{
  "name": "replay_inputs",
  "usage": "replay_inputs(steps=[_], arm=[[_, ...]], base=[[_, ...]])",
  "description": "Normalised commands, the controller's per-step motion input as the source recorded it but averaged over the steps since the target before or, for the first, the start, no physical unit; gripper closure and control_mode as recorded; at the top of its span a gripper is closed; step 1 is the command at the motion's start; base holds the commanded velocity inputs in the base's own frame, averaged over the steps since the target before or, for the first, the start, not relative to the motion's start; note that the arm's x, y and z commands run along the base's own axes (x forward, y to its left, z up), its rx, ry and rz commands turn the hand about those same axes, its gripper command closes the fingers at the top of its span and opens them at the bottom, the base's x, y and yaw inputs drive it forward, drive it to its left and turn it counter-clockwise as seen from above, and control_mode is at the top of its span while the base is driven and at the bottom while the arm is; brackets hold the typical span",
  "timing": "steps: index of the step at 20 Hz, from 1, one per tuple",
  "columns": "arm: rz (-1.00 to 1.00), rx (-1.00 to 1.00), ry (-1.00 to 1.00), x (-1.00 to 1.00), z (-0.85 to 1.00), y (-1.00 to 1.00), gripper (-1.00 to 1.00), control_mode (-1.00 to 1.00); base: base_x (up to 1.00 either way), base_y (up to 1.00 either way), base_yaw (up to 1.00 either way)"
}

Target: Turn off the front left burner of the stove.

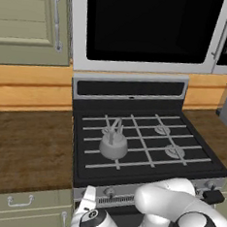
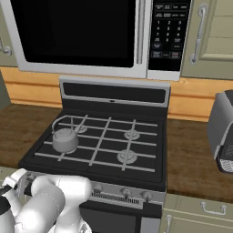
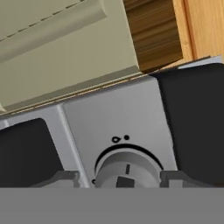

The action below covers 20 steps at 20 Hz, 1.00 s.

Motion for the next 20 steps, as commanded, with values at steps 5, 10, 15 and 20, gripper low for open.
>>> replay_inputs(steps=[5,10,15,20], arm=[[0.0,0.16,0.01,0.0,0.1,-0.07,1.0,-1.0],[-0.09,0.46,0.01,0.0,0.19,-0.19,1.0,-1.0],[-0.16,0.6,0.0,0.0,0.11,-0.19,1.0,-1.0],[-0.2,0.62,-0.04,0.0,0.01,-0.13,1.0,-1.0]], base=[[0.0,0.0,0.0],[0.0,0.0,0.0],[0.0,0.0,0.0],[0.0,0.0,0.0]])
